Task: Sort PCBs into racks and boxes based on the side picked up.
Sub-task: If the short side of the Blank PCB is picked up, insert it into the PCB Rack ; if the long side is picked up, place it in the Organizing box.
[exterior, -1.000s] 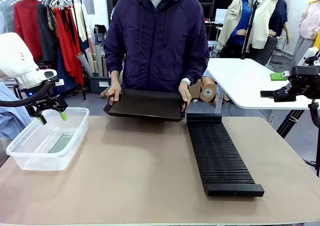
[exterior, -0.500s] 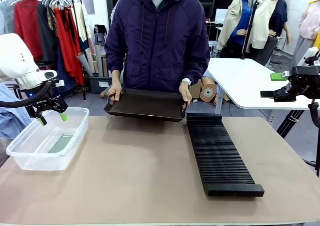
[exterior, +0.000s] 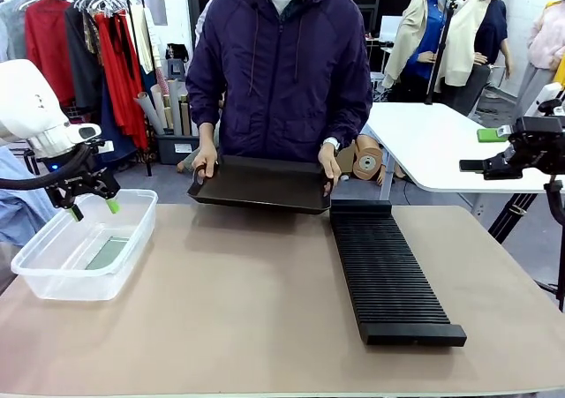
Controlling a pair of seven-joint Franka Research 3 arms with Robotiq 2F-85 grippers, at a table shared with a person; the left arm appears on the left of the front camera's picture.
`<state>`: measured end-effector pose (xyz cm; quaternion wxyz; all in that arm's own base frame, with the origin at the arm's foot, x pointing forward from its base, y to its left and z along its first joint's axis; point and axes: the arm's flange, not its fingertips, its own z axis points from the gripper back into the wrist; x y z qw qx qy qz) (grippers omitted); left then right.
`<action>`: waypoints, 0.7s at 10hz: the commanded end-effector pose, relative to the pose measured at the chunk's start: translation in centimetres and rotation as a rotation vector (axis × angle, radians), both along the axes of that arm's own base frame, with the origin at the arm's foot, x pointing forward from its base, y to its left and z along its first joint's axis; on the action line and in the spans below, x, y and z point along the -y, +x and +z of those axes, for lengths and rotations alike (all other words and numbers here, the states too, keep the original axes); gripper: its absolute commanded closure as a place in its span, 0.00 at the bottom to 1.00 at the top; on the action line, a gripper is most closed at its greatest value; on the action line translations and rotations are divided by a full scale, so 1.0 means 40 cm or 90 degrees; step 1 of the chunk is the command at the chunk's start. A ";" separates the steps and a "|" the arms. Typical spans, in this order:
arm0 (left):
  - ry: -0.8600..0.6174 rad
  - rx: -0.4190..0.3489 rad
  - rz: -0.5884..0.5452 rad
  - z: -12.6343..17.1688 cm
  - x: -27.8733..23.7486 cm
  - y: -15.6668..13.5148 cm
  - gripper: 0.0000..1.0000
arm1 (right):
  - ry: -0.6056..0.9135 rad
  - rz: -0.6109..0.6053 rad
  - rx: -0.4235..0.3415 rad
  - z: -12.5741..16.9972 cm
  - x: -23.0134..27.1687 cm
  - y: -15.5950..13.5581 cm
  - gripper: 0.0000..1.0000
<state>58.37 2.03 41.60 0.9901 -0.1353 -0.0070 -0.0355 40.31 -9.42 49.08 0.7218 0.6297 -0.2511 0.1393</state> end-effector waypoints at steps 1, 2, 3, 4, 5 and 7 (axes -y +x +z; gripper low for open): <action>-0.031 0.013 -0.002 0.017 -0.011 -0.014 0.00 | 0.003 0.001 0.006 0.005 -0.001 -0.001 0.00; -0.067 0.022 -0.001 0.015 -0.014 -0.021 0.00 | 0.003 0.001 0.006 0.005 -0.001 -0.001 0.00; -0.110 0.031 -0.008 0.032 -0.026 -0.020 0.00 | 0.003 0.001 0.006 0.005 -0.001 -0.001 0.00; -0.173 0.045 -0.017 0.048 -0.034 -0.032 0.00 | 0.003 0.001 0.006 0.005 -0.001 -0.001 0.00; -0.214 0.074 -0.011 0.066 -0.048 -0.035 0.00 | 0.003 0.001 0.006 0.005 -0.001 -0.001 0.00; -0.331 0.110 -0.027 0.091 -0.054 -0.052 0.00 | 0.003 0.001 0.006 0.005 -0.001 -0.001 0.00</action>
